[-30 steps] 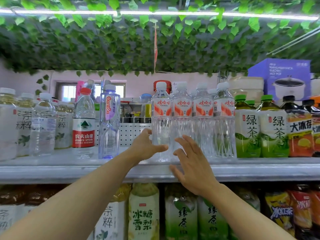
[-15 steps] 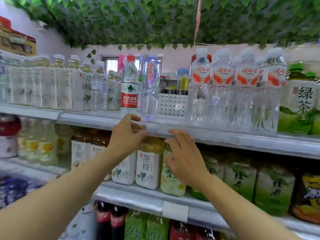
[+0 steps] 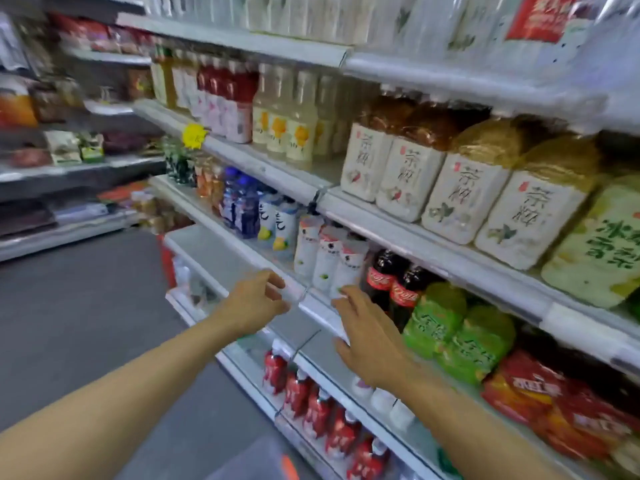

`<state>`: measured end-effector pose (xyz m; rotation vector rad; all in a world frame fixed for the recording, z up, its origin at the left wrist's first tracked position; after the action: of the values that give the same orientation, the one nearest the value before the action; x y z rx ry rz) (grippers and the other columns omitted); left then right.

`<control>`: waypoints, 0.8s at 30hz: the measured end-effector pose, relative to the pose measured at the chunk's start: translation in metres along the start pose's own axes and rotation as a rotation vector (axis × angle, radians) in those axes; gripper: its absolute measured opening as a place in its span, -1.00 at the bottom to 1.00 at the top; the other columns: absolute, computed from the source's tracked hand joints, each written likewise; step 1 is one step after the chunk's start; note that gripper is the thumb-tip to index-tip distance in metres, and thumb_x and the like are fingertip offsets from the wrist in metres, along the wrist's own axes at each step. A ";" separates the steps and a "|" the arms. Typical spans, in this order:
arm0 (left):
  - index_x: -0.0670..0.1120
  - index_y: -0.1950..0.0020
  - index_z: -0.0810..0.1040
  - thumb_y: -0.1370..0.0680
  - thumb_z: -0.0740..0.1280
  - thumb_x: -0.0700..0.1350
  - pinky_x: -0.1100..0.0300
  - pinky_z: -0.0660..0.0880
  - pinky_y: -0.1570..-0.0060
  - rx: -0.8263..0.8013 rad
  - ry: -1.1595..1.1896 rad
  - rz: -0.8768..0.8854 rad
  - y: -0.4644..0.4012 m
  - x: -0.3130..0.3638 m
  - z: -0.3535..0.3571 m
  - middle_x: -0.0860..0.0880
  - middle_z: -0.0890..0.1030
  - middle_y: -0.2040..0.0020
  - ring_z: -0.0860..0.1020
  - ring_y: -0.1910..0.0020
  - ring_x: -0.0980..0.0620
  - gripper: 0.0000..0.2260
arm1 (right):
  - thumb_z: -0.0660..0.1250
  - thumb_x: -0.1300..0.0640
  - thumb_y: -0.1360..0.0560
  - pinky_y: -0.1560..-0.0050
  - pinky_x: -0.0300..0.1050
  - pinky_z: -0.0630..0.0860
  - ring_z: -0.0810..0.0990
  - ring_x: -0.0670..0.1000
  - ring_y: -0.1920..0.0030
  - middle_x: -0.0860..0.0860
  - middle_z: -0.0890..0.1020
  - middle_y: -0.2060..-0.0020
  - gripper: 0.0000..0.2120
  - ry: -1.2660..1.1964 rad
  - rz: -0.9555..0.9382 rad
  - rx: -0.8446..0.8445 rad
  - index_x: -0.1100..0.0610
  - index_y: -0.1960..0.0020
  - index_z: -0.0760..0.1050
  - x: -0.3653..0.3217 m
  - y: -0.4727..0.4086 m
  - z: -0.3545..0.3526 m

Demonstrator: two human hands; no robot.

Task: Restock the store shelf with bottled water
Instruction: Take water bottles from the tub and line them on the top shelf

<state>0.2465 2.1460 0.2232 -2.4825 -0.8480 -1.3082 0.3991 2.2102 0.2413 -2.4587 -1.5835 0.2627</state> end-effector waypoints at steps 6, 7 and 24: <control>-0.08 -0.16 0.46 -0.48 0.40 -0.12 0.27 0.41 0.17 -0.092 -0.148 -0.207 0.030 -0.166 -0.014 -0.03 0.58 -0.03 0.55 0.04 0.00 -0.72 | 0.20 0.06 -0.43 -0.03 -0.04 0.47 0.52 0.19 -0.09 0.12 0.45 -0.22 -0.64 -0.135 -0.007 -0.177 0.19 -0.18 0.45 -0.088 -0.006 0.125; -0.09 -0.19 0.46 -0.48 0.40 -0.12 0.28 0.40 0.14 -0.107 -0.164 -0.247 0.037 -0.193 -0.015 -0.03 0.58 -0.07 0.55 0.01 0.00 -0.70 | 0.17 0.03 -0.37 0.02 -0.08 0.50 0.56 0.18 -0.03 0.13 0.51 -0.14 -0.62 -0.151 -0.015 -0.210 0.19 -0.10 0.49 -0.101 -0.004 0.149; -0.07 -0.11 0.48 -0.45 0.42 -0.15 0.20 0.46 0.12 -0.064 -0.014 -0.740 0.156 -0.531 0.070 -0.01 0.54 0.04 0.55 0.07 -0.02 -0.73 | 0.26 0.06 -0.52 -0.28 -0.09 0.33 0.28 0.08 -0.36 0.06 0.26 -0.38 -0.51 -0.299 -0.009 -0.769 0.17 -0.38 0.25 -0.219 0.084 0.469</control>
<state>0.1507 1.8415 -0.2345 -2.2935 -1.8666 -1.5169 0.2618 2.0122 -0.2242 -3.0772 -2.1261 0.0058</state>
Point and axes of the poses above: each hand's wrist, its own y-axis away from the middle knuckle, its own z-axis out of the palm, x = y × z, the point moved 10 cm from there along -y, towards the middle knuckle
